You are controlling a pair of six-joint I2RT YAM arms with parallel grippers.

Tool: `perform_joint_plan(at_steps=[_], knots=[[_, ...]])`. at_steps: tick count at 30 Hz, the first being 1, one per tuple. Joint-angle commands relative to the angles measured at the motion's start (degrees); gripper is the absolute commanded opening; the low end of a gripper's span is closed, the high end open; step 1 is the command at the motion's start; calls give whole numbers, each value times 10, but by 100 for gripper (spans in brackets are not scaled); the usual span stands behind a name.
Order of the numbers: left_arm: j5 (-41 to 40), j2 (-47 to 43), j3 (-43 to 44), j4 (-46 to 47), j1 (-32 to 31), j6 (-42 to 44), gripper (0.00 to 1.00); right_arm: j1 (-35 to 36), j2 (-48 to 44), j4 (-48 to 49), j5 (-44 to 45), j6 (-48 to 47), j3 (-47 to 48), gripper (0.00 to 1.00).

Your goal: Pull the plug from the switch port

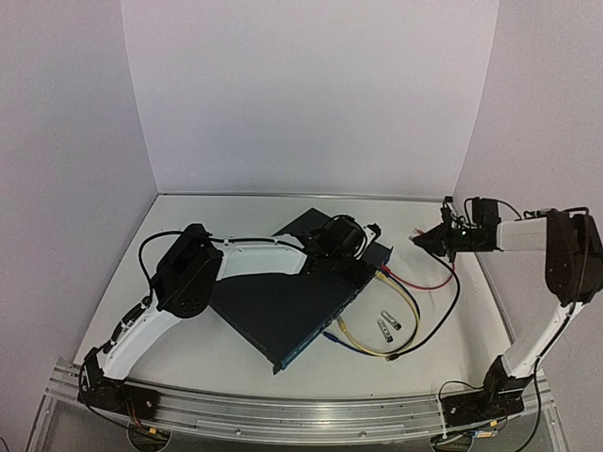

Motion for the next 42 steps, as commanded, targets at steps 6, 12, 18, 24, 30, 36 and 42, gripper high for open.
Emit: perform_joint_plan(at_steps=[6, 12, 18, 24, 30, 36, 42], knots=[[19, -19, -38, -66, 19, -27, 94, -1, -69, -149, 168, -123, 178, 0], [30, -64, -32, -42, 19, -43, 100, 1, -49, -203, 271, -175, 312, 0], [10, -126, -67, -19, 18, -59, 100, 5, -15, -229, 400, -259, 396, 0], [-30, -181, -118, -13, 16, -90, 100, 8, 62, -227, 414, -286, 510, 0], [-68, -225, -196, 4, 16, -124, 100, 27, 153, -200, 413, -307, 592, 0], [-94, -238, -234, 4, 16, -135, 100, 55, 256, -98, 434, -281, 639, 0], [-93, -216, -217, -19, 17, -142, 100, 87, 361, -29, 535, -281, 719, 0]])
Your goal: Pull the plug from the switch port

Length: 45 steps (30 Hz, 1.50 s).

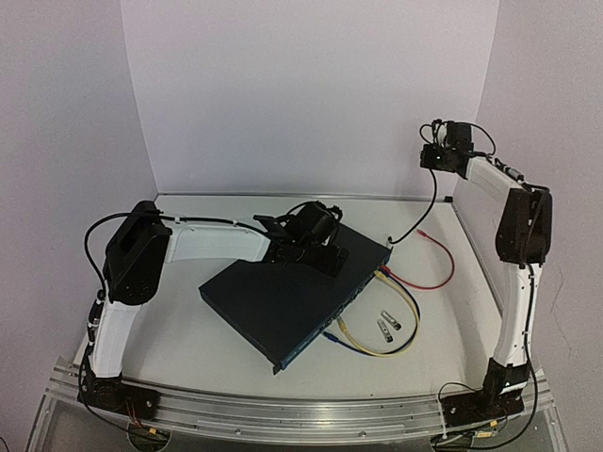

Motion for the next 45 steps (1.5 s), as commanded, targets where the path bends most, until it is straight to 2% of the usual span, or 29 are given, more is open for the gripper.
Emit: perform_joint_plan(at_steps=[1, 3, 7, 12, 13, 19, 21, 24, 27, 31, 33, 35, 40, 42, 45], knots=[[-8, -6, 15, -4, 2, -14, 100, 20, 79, 82, 75, 10, 88, 0], [-5, 1, 21, -4, 3, -17, 100, 20, 106, 81, 75, 20, 114, 0], [-3, 13, 29, -9, 3, -25, 100, 20, 154, 80, 10, 13, 126, 0], [3, 31, 52, -15, 3, -22, 100, 21, 182, 77, 5, -7, 122, 11], [3, 35, 58, -18, 3, -19, 100, 20, 182, 73, 5, -13, 120, 16], [16, 52, 89, -25, 3, 7, 100, 20, 124, 33, -15, -63, 62, 73], [26, 55, 96, -27, 3, 17, 100, 20, 87, 6, -14, -61, 29, 83], [41, 62, 106, -31, 3, 32, 100, 19, 15, -44, -14, -39, -40, 86], [52, 71, 117, -38, 1, 49, 100, 10, -91, -84, -46, 35, -149, 88], [82, 87, 138, -43, -4, 77, 100, -31, -188, -85, -243, 159, -309, 88], [92, 99, 155, -52, -7, 92, 100, -58, -216, -85, -337, 180, -357, 88], [97, 112, 176, -61, -11, 103, 100, -67, -229, -85, -431, 175, -407, 88], [127, 134, 207, -65, -18, 119, 100, -75, -211, -84, -582, 175, -453, 84], [129, 141, 212, -61, -18, 121, 100, -77, -193, -83, -601, 172, -460, 82], [133, 158, 232, -63, -18, 125, 100, -77, -179, -83, -579, 163, -473, 81]])
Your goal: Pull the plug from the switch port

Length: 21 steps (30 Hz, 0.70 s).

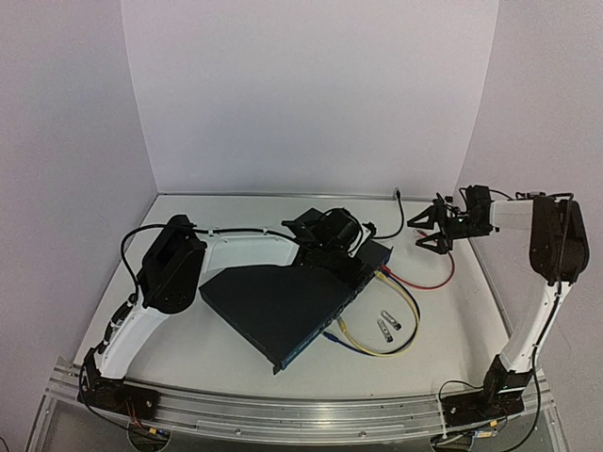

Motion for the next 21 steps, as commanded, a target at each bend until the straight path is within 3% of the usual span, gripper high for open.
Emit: perform_joint_plan(at_steps=[1, 8, 21], knots=[[21, 28, 55, -4, -2, 21, 100, 3, 27, -4, -67, 0, -13, 80], [7, 77, 112, -7, -2, 22, 99, 12, 92, -2, -58, -1, 0, 73], [7, 97, 102, 4, -1, 36, 95, 43, 152, -1, -81, -20, 12, 65]])
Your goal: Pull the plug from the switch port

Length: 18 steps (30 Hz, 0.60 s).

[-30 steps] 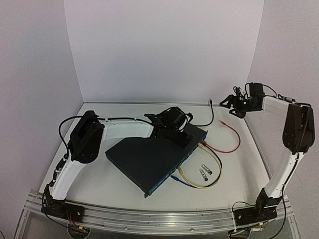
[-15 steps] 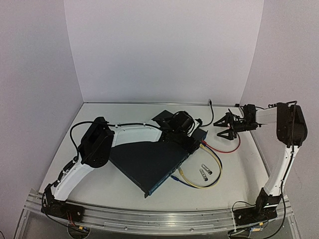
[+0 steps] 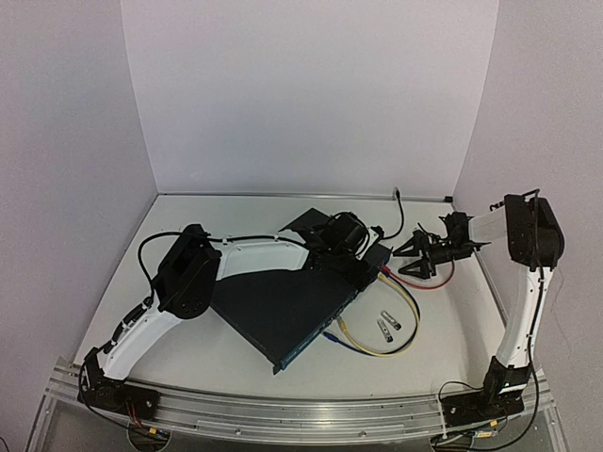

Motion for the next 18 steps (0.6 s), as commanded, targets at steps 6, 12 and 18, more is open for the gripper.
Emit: perform_joint_plan(at_steps=[6, 12, 18], knots=[[-4, 24, 4, 6, 1, 9, 94, 28, 28, 1, -35, -19, 21, 59], [-6, 24, -7, 9, 2, 9, 94, 41, 32, 0, -46, -30, 10, 56], [-9, 27, -10, 10, 2, 10, 94, 42, 29, 0, -47, -34, -3, 52]])
